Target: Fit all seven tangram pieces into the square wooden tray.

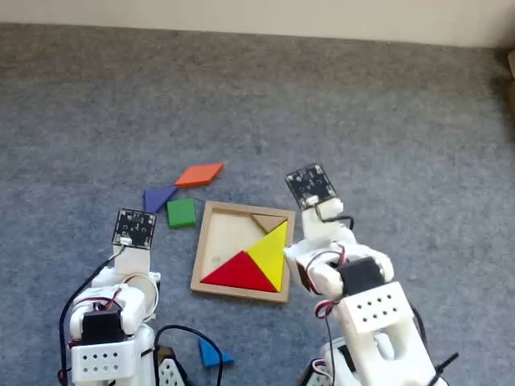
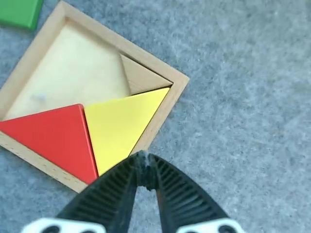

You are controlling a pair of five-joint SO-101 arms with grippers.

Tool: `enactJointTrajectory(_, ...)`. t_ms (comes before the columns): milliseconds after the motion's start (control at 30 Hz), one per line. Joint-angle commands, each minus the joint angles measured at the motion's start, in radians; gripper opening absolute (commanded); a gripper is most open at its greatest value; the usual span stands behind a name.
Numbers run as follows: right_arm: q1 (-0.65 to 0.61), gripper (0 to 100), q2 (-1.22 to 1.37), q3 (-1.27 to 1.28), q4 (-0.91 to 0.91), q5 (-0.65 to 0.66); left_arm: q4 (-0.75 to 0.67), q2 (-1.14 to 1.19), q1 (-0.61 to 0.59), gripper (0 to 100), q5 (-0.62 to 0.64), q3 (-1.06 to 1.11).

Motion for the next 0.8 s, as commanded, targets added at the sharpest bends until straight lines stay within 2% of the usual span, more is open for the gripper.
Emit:
enactJointTrajectory(0, -0.010, 0.6, -0.070, 0.018, -0.035, 0.003, 0.006, -0.053, 0.012, 1, -0.006, 0.021)
enactJointTrajectory(367, -0.016, 0.6, -0.237, 0.223, -0.108, 0.003, 0.006, -0.053, 0.012, 1, -0.006, 0.021)
enactJointTrajectory(767, -0.188, 0.6, -0.467, 0.355, -0.108, 0.011, 0.006, -0.053, 0.012, 1, -0.006, 0.021)
